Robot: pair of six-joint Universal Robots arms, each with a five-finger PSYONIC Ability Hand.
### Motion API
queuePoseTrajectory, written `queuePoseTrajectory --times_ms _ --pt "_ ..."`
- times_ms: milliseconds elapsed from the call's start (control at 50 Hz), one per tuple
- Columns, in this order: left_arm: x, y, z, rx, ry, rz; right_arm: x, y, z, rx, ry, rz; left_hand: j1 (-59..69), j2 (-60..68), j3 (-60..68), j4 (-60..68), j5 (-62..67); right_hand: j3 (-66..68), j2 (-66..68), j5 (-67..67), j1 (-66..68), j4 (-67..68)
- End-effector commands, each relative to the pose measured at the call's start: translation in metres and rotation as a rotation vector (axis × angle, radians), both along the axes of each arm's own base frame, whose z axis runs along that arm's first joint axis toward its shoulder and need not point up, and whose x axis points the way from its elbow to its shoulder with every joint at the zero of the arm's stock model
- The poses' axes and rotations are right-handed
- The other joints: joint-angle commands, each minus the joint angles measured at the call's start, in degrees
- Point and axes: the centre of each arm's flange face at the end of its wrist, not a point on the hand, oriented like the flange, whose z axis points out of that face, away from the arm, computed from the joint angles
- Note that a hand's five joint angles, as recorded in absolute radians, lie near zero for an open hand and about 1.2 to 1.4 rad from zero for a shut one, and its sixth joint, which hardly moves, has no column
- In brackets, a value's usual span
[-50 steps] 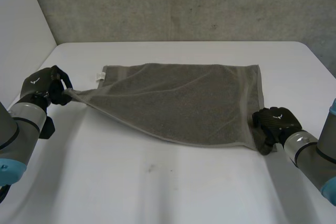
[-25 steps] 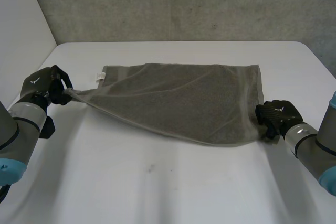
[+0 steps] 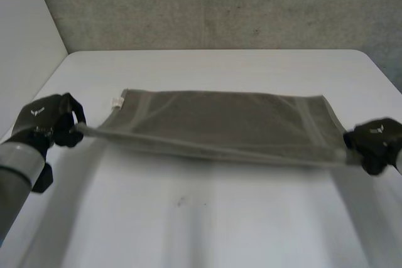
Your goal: Fold the towel.
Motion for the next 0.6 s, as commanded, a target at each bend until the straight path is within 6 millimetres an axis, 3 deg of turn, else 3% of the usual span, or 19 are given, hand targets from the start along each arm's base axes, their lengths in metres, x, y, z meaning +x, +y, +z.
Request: queuePoseTrajectory --times_ms 20,100,140,160,180,200,220,240,280,300,320,340,360,380,400,440,480,600 --pt "-0.004 0.04 0.003 -0.024 -0.113 -0.115 -0.015 0.026 0.02 0.129 0.153 0.092 12.18 10.22 10.25 10.13 11.56 4.42 4.07 3.7 3.86 3.13" --pt "-0.003 0.037 0.006 -0.047 -0.113 -0.131 -0.015 0.014 0.031 0.062 0.152 0.093 12.18 10.22 10.25 10.13 11.56 4.42 4.07 3.7 3.86 3.13" --pt "-0.002 0.031 0.008 -0.053 -0.113 -0.126 -0.016 -0.003 0.03 0.047 0.121 0.075 12.18 10.22 10.25 10.13 11.56 4.42 4.07 3.7 3.86 3.13" --pt "-0.002 0.022 0.006 -0.043 -0.112 -0.124 -0.016 -0.003 0.03 0.047 0.121 0.075 12.18 10.22 10.25 10.13 11.56 4.42 4.07 3.7 3.86 3.13" --pt "-0.003 0.01 -0.001 -0.022 -0.11 -0.121 -0.016 -0.016 0.024 0.059 0.099 0.062 12.18 10.22 10.25 10.13 11.56 4.42 4.07 3.7 3.86 3.13" --pt "-0.003 0.009 -0.001 -0.022 -0.11 -0.121 -0.016 -0.016 0.024 0.059 0.098 0.062 12.18 10.22 10.25 10.13 11.56 4.42 4.07 3.7 3.86 3.13" --pt "-0.006 -0.004 -0.008 -0.01 -0.108 -0.128 -0.016 -0.03 0.021 0.058 0.083 0.044 12.18 10.22 10.25 10.13 11.56 4.42 4.07 3.7 3.86 3.13" --pt "-0.006 -0.004 -0.008 -0.009 -0.108 -0.128 -0.012 -0.042 0.019 0.057 0.062 0.036 12.18 10.22 10.25 10.13 11.56 4.42 4.07 3.7 3.86 3.13" --pt "-0.02 -0.029 -0.014 -0.011 -0.103 -0.157 -0.004 -0.053 0.015 0.057 0.038 0.037 12.18 10.22 10.25 10.13 11.56 4.42 4.07 3.7 3.86 3.13" --pt "-0.021 -0.029 -0.014 -0.011 -0.103 -0.157 0.001 -0.062 0.012 0.053 0.024 0.036 12.18 10.22 10.25 10.13 11.56 4.42 4.07 3.7 3.86 3.13" --pt "-0.029 -0.041 -0.017 -0.009 -0.093 -0.17 0.001 -0.062 0.012 0.053 0.024 0.036 12.18 10.22 10.25 10.13 11.56 4.42 4.07 3.7 3.86 3.13" --pt "-0.036 -0.054 -0.024 -0.001 -0.081 -0.174 0.005 -0.074 0.007 0.051 0.011 0.027 12.18 10.22 10.25 10.13 11.56 4.42 4.07 3.7 3.86 3.13" --pt "-0.036 -0.054 -0.024 -0.001 -0.081 -0.174 0.009 -0.085 0.004 0.042 0.0 0.02 12.18 10.22 10.25 10.13 11.56 4.42 4.07 3.7 3.86 3.13" --pt "-0.042 -0.076 -0.031 -0.002 -0.07 -0.156 0.01 -0.085 0.004 0.042 0.0 0.02 12.18 10.22 10.25 10.13 11.56 4.42 4.07 3.7 3.86 3.13" --pt "-0.042 -0.076 -0.031 -0.002 -0.07 -0.156 0.012 -0.095 0.001 0.034 -0.008 0.008 12.18 10.22 10.25 10.13 11.56 4.42 4.07 3.7 3.86 3.13" --pt "-0.047 -0.102 -0.039 -0.016 -0.071 -0.111 0.016 -0.103 -0.003 0.025 -0.015 -0.003 12.18 10.22 10.25 10.13 11.56 4.42 4.07 3.7 3.86 3.13" --pt "-0.049 -0.113 -0.044 -0.02 -0.074 -0.094 0.029 -0.119 -0.007 -0.01 -0.03 -0.008 12.18 10.22 10.25 10.13 11.56 4.42 4.07 3.7 3.86 3.13" --pt "-0.06 -0.147 -0.057 -0.058 -0.073 -0.065 0.041 -0.141 -0.019 -0.049 -0.031 -0.022 12.18 10.22 10.25 10.13 11.56 4.42 4.07 3.7 3.86 3.13"
